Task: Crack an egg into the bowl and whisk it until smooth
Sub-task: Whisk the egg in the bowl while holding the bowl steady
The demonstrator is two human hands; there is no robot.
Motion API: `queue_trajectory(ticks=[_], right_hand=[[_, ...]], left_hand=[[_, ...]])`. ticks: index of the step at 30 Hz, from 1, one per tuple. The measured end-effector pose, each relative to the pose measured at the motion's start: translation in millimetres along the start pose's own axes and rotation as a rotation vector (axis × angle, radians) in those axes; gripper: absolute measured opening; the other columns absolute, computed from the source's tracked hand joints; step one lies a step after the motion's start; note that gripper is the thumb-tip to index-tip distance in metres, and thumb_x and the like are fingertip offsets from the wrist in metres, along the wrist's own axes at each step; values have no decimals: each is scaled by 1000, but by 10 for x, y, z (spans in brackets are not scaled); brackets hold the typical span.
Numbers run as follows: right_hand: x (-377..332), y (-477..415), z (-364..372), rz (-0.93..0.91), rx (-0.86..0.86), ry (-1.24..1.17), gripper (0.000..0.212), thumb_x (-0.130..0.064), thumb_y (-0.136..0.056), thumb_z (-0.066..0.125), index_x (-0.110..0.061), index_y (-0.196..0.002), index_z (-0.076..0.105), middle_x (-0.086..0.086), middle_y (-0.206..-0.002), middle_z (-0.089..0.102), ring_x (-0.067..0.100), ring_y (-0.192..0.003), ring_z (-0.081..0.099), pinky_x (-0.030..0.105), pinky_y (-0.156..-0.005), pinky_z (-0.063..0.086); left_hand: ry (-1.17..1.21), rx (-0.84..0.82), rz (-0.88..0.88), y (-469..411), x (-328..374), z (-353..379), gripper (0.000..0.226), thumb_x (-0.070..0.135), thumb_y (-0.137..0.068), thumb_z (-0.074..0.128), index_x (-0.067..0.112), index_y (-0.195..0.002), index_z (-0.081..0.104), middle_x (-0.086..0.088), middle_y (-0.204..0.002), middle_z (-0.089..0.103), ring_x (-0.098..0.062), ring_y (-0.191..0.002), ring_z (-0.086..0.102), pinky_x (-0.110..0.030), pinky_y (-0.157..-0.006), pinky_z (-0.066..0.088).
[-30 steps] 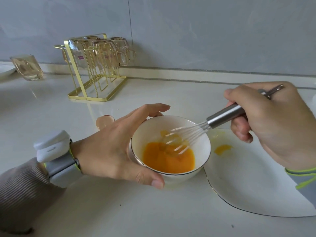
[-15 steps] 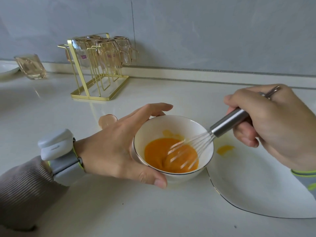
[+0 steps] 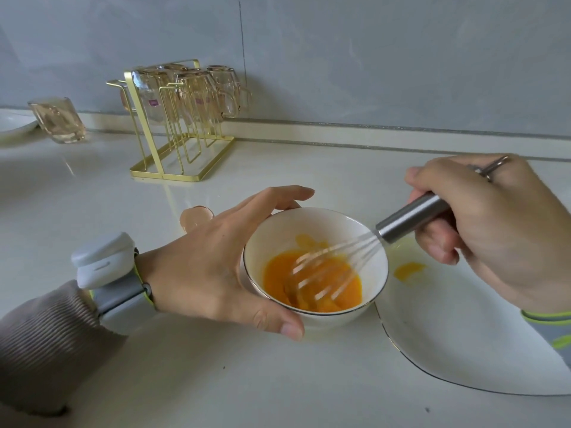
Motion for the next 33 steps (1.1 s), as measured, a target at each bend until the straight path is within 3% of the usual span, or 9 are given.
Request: queue_trajectory(ticks=[8, 13, 17, 26, 30, 33], right_hand=[[3, -4, -11, -28, 32, 74, 40, -22, -88, 59, 4, -58, 51, 5, -34, 42, 27, -36, 41, 27, -43, 36], [0, 5, -7, -26, 30, 38, 40, -22, -85, 58, 6, -58, 48, 4, -33, 40, 26, -35, 39, 26, -42, 35], [18, -3, 5, 1, 13, 28, 42, -18, -87, 60, 7, -58, 46, 5, -33, 37, 25, -34, 37, 26, -42, 34], [12, -18, -34, -19, 59, 39, 40, -24, -83, 60, 7, -60, 48, 5, -33, 39, 26, -35, 37, 25, -43, 34], [33, -14, 9, 6, 6, 1, 41, -22, -85, 60, 5, -57, 47, 6, -34, 37, 25, -34, 36, 26, -43, 34], [18, -10, -7, -30, 46, 55, 40, -23, -86, 59, 5, -60, 49, 5, -35, 41, 26, -36, 40, 28, -43, 36]], left_hand=[[-2, -1, -3, -5, 9, 10, 119, 95, -50, 61, 44, -150, 24, 23, -146, 46, -3, -131, 54, -17, -100, 47], [14, 0, 6, -3, 5, 12, 120, 93, -51, 64, 41, -151, 24, 17, -147, 47, -11, -132, 56, -32, -100, 55], [15, 2, 0, -1, -3, 9, 120, 93, -50, 65, 43, -151, 24, 18, -147, 47, -10, -131, 56, -33, -100, 56], [5, -6, -4, -9, 16, 8, 119, 95, -49, 62, 45, -150, 23, 23, -145, 47, -3, -129, 55, -15, -99, 47], [0, -5, -5, -6, 12, 6, 119, 95, -50, 62, 44, -150, 23, 22, -145, 47, -3, -129, 56, -18, -99, 49], [-4, -5, 0, -9, 16, 6, 120, 95, -50, 62, 42, -151, 23, 24, -146, 46, -1, -130, 54, -12, -98, 45]])
Point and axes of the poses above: each hand's wrist, its own y-axis away from the middle knuckle, its own z-axis out of the palm, x = y × z, the point moved 5 cm from there along -y, towards the middle knuckle
